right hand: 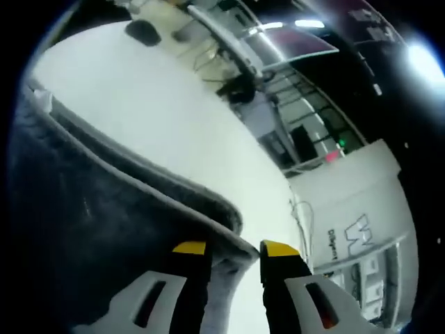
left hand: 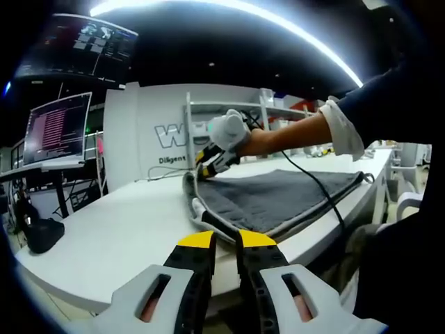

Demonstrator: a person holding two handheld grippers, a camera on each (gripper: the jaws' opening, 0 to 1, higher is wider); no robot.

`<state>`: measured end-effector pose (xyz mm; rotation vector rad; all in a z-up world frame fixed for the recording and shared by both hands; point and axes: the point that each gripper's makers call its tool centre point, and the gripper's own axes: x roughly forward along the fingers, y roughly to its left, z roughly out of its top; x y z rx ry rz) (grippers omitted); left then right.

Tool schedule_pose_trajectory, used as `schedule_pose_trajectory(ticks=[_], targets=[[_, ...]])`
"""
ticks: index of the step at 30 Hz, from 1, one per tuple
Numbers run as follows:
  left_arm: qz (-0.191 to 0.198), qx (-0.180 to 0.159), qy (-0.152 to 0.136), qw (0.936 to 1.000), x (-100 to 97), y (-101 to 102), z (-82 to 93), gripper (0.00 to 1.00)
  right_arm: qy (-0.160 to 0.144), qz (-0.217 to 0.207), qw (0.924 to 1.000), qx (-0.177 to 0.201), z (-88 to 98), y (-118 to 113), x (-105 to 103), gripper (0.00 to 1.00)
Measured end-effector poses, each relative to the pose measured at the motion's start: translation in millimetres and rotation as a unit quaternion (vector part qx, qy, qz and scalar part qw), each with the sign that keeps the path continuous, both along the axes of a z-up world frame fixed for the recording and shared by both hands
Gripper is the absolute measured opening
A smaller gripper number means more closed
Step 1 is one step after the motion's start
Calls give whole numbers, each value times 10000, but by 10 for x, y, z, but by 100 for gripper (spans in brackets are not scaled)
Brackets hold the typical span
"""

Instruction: Open the folded towel by lifting each exposed corner and separating the folded layers until the towel lies flat within the target outline without major curled edges

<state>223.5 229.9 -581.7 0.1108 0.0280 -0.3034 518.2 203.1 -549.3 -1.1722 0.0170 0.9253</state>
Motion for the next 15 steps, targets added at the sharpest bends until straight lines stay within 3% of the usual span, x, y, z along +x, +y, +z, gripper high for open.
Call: schedule_pose_trajectory(ticks=[3,5,9,11,15], targets=[[17,19,0,10000,3,6,-1,12,396,-193,9981,422,47,12,94,26],[13,13,22,10000,5,4,-7,11,569,-272,9962,602,78,24,41,25],[1,31,31,10000,11,-13,-11,11,957,-397,9865,1266,186,64,89,22],[-3,29,30,10000,10,-14,-7,10,1088,-410,9845,1314,135,64,53,21],[30,24,-58,10000,2,6,34,8,1035,-396,9849,1329,118,56,49,20]])
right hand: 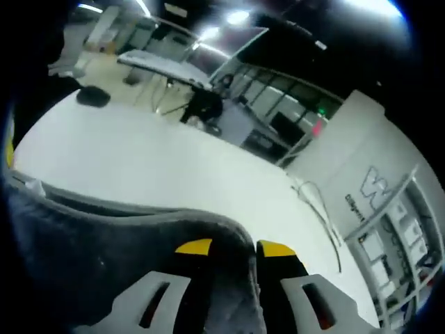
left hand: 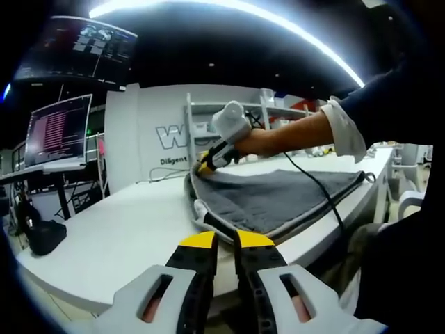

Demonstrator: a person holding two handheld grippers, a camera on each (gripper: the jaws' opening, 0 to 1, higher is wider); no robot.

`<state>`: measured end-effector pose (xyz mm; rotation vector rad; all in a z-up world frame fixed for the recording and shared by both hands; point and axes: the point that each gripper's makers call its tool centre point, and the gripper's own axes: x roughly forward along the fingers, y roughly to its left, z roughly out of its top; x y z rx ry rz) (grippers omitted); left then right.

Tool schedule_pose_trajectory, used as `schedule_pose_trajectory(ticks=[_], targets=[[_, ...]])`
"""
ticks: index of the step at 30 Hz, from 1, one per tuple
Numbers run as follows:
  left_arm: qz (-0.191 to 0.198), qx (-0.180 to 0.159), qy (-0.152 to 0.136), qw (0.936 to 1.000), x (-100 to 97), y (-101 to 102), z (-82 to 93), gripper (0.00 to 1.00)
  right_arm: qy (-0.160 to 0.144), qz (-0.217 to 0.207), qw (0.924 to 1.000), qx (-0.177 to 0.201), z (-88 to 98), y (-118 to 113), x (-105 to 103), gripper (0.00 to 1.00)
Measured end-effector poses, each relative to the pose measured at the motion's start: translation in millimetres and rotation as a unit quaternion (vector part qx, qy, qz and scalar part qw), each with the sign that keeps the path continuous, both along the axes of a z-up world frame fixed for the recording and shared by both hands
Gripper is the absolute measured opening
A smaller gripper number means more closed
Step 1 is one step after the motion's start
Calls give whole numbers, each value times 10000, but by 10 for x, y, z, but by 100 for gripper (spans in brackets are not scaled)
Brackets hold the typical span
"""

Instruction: Open the folded towel by lifting each exposed corner and separating the folded layers until the towel lies flat within the target outline without major curled edges

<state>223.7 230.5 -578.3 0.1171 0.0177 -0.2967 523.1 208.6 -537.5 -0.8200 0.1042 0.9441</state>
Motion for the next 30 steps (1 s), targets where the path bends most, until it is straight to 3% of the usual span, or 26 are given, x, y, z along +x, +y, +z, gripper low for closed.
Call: schedule_pose_trajectory(ticks=[3,7,10,18,20,22,26,30], targets=[[-47,-27,-174,9998,-30,-11,75,7,147,-89,9995,260,20,-56,-77,20],[-118,-14,-298,9995,-48,-71,138,7,113,-54,9993,359,53,-86,-141,21],[-243,7,-295,9993,-30,-162,137,7,430,-87,9973,587,28,-87,-162,23],[-409,154,-283,9986,-19,-319,128,7,913,158,9897,1089,30,-98,-253,28],[-414,158,-258,9987,-1,-329,137,7,727,233,9915,1050,94,-91,-241,27],[-404,165,-258,9987,11,-331,154,7,421,382,9958,723,88,-102,-306,26],[-377,172,-246,9988,43,-330,173,7,626,385,9949,689,40,-83,-355,16],[-390,194,-158,9989,56,-342,144,5,666,359,9945,721,36,-45,-313,13]])
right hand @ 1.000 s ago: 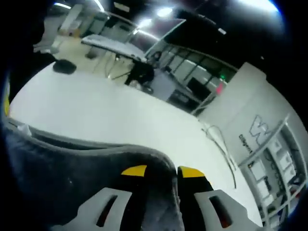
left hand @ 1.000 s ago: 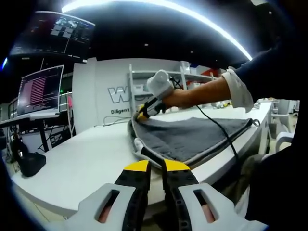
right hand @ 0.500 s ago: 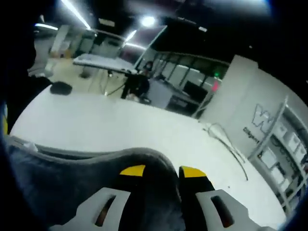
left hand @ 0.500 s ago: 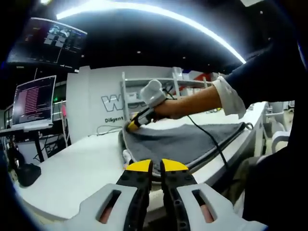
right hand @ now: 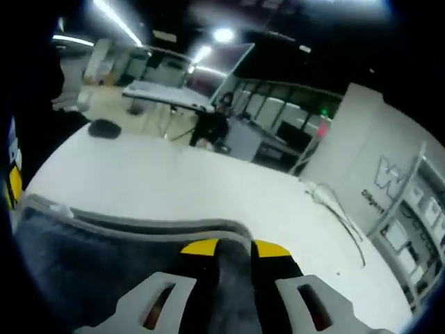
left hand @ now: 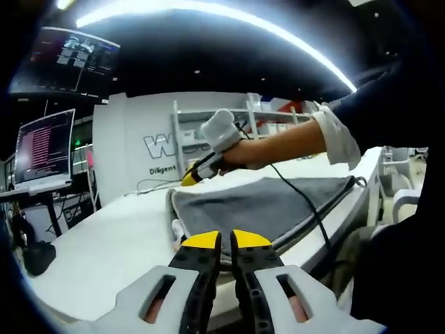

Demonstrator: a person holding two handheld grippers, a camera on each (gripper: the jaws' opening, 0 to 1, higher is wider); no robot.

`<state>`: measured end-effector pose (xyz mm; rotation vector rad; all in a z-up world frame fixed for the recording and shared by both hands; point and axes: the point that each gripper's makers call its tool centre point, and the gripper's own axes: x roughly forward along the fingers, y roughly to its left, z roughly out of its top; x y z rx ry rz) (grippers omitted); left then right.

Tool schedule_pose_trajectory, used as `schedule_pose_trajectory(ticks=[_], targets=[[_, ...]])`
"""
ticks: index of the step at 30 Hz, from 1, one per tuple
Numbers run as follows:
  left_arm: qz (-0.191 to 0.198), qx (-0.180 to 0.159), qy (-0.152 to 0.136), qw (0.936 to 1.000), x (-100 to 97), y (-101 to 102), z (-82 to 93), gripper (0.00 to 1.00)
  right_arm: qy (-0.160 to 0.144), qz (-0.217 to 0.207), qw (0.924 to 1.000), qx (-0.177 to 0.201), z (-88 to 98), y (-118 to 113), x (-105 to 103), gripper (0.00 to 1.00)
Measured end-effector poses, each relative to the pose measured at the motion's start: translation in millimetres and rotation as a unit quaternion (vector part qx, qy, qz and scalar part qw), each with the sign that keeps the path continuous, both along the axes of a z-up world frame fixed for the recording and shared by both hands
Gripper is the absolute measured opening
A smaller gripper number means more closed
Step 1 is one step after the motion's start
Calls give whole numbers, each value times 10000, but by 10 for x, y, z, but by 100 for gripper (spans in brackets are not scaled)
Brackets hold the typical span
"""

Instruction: Open the folded towel by lifting each exposed corner and separating the folded layers until the towel lies flat within the target outline without major curled edges

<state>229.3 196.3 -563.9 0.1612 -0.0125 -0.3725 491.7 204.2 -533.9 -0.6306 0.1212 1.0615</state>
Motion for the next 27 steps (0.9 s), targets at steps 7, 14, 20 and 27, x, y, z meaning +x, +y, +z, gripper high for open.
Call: schedule_pose_trajectory(ticks=[7,14,20,27], targets=[[-29,-78,124,9999,3,0,-29,1,325,-171,9992,159,-107,29,75,10],[16,-106,211,9997,1,46,-59,1,510,-260,9983,59,-264,61,96,4],[31,-152,350,9993,-5,71,-114,1,588,-298,9978,-41,-358,105,108,2],[97,-252,600,9978,5,162,-198,1,704,-343,9968,-158,-482,128,104,2]])
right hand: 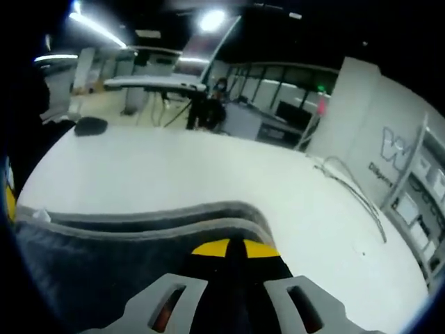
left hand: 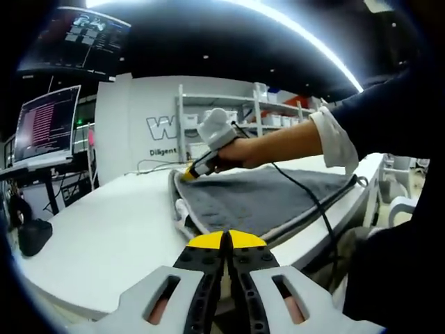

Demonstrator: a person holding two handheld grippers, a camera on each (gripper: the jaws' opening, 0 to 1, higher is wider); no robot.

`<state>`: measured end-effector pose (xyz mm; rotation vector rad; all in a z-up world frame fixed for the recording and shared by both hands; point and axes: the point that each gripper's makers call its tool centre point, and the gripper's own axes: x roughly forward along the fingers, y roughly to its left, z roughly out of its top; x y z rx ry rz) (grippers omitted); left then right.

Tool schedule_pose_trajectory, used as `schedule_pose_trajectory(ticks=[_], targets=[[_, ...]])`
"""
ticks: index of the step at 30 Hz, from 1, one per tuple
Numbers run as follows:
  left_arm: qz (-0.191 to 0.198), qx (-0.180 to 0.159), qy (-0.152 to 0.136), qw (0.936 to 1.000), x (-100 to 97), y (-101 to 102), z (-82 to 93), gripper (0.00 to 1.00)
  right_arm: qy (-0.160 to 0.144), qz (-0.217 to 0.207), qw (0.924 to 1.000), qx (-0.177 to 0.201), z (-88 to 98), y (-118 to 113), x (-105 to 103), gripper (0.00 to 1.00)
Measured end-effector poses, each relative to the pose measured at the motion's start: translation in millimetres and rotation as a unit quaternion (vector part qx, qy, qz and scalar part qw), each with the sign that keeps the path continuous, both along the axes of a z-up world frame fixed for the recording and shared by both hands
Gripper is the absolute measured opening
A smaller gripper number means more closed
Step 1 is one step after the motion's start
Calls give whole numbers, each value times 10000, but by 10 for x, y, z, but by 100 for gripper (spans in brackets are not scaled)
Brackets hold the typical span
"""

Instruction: Open the folded towel by lifting each exposed corner and separating the folded layers until the towel lies flat within the target outline without major curled edges

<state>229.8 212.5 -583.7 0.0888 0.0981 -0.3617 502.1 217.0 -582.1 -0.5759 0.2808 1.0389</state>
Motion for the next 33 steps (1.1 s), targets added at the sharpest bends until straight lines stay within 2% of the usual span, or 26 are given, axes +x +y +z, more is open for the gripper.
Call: schedule_pose_trajectory(ticks=[7,11,14,20,21,22,25,30,33], targets=[[-4,-170,217,9996,5,51,-89,1,47,-12,10000,-69,-77,44,-38,2],[-23,-141,313,9994,-8,49,-125,1,116,-63,9997,-211,-146,38,61,2],[-29,-206,344,9992,-5,53,-130,1,187,-97,9996,-180,-163,55,91,2],[-28,-217,364,9991,-4,51,-135,1,712,-341,9969,63,-185,88,206,2],[-29,-224,369,9991,-4,51,-137,1,849,-391,9956,120,-189,91,212,2],[-31,-229,376,9990,-5,50,-138,1,969,-413,9943,153,-201,90,134,2],[-28,-234,389,9990,0,49,-141,1,1330,-491,9896,221,-198,83,159,1],[-26,-261,401,9989,1,50,-140,1,1563,-578,9858,223,-205,85,119,1],[-19,-261,395,9989,-1,51,-140,1,1581,-601,9852,276,-213,75,108,1]])
